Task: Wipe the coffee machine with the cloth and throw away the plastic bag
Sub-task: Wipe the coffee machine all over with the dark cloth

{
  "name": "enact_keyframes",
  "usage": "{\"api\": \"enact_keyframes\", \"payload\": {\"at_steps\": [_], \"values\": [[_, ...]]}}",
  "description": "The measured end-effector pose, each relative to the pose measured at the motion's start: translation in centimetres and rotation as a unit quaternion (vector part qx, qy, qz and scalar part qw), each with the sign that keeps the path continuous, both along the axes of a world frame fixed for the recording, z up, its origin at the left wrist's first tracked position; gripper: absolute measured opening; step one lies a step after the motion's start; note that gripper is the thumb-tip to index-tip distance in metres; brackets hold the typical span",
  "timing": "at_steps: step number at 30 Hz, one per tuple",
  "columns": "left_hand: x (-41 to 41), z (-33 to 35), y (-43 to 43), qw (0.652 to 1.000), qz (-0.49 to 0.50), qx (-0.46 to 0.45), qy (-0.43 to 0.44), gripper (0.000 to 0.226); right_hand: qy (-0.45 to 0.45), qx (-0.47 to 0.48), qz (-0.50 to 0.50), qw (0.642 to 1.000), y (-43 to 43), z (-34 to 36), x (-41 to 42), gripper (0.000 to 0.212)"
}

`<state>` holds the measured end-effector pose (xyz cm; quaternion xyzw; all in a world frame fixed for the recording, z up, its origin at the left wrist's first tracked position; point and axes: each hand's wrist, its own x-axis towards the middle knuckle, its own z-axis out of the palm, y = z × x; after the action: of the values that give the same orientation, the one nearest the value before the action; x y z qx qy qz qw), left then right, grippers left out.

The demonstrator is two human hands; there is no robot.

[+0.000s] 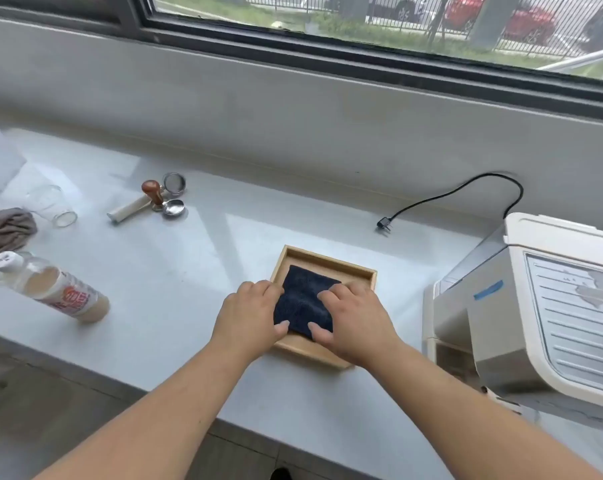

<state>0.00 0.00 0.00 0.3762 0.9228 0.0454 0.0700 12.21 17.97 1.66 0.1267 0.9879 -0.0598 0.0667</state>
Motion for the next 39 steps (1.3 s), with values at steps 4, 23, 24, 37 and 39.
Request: {"api": "enact_keyframes", "payload": {"at_steps": [4, 23, 24, 37, 39], "values": [[-0.8, -1.4, 0.4, 0.999, -0.018, -0.05, -0.005, 0.059, -0.022, -0.007, 0.027, 0.999, -0.5, -1.8, -0.6, 0.061], [-1.4, -2.4, 1.6, 0.998, -0.035, -0.043, -0.006, 0.013, -0.045, -0.024, 0.002, 0.999, -1.9, -4.4, -1.6, 0.054], [-1.4, -2.3, 1.7, 0.999, -0.027, -0.026, -0.014, 0.013, -0.043, -0.022, -0.001, 0.999, -2.0, -4.2, -1.8, 0.052], [-1.9, 1.2, 2.1, 0.989, -0.018, 0.144, -0.043, 0.008, 0.069, -0.077, -0.042, 0.994, -0.6, 0.7, -2.7, 0.014], [-1.8, 2.0, 2.2, 0.989, -0.016, 0.138, -0.048, 0.008, 0.09, -0.083, -0.041, 0.992, -0.2, 2.4, -2.6, 0.013]]}}
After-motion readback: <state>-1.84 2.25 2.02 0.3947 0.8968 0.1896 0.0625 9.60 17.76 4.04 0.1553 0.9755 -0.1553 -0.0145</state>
